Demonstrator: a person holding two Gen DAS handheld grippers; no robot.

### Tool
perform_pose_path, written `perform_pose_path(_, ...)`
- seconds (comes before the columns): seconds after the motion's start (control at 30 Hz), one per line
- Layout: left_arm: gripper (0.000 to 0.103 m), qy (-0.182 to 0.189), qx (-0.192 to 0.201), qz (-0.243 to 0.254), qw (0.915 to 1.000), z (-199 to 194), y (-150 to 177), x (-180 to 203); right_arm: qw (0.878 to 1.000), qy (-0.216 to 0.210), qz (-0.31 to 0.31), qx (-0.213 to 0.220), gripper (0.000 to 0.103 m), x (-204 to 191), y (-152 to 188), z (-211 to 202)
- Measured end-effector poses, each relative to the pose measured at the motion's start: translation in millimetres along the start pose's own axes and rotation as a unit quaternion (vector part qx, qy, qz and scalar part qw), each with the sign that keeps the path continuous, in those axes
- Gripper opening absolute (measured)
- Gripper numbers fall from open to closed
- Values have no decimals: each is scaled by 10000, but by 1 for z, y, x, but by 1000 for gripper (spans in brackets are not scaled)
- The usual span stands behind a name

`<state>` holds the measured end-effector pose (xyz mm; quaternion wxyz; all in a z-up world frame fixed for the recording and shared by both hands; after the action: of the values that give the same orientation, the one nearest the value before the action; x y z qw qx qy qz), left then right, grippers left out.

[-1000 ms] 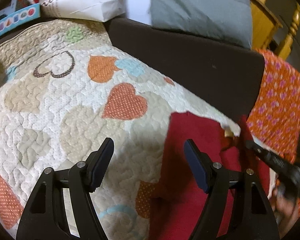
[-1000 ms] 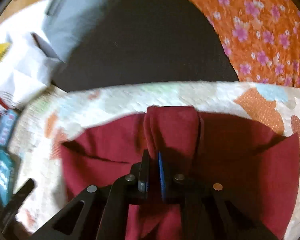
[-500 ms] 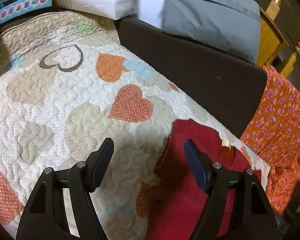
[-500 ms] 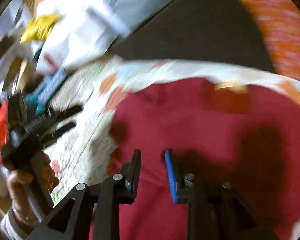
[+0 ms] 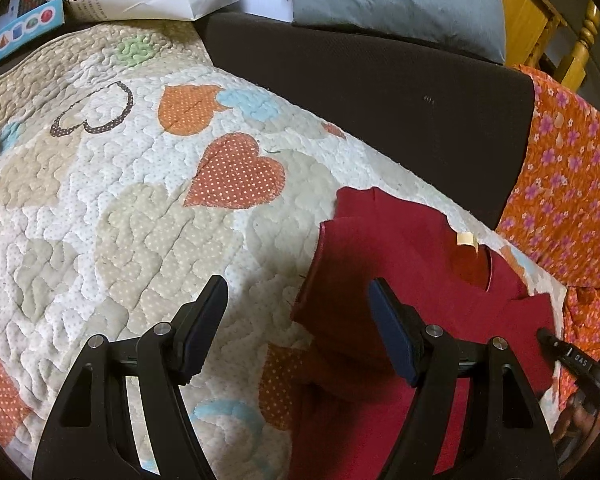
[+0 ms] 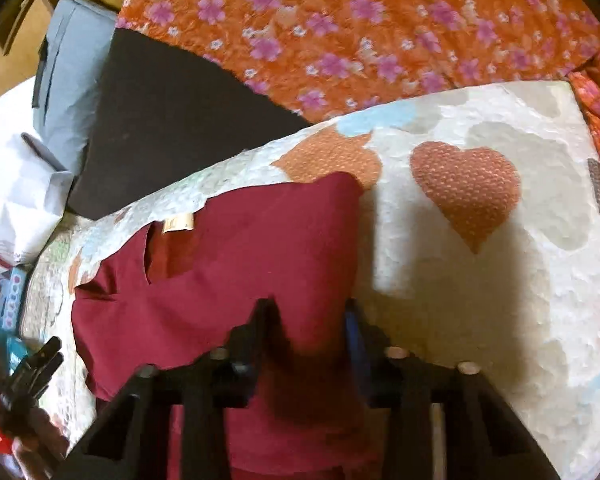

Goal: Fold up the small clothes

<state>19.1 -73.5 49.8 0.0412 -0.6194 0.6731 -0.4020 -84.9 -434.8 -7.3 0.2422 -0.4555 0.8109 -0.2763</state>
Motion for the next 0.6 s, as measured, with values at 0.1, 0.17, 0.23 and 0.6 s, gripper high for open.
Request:
perform_pose_path(0.1,73,23,21,70,10000,1,0,4,9974,407,-387,456,18,1,-8,-12)
perform_pose_path(0.17,73,24,-30,162,9999,3,2,7,9966,621,-298,459,18,11,-10,-3)
perform_pose_path(0.23,73,27,-103,238,9997,5,4,10,9957,832,-364,174,18,12,-5,20)
perform_pose_path(0.6,73,-118,-381,511,9979,25,15,19,9988,-39,-277,394,27,-8,8,-41)
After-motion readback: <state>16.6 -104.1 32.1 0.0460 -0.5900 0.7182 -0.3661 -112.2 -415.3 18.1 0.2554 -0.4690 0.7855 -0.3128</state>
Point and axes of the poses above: each gripper's, at about its wrist camera, not at the fingertips, and z roughly the way its jaws point, x to its right, y to its underside, the point moved 2 cm from there along z, roughly the way its jaws point, and after that the axes turned 9 degrees about y, right-handed, at the moved point
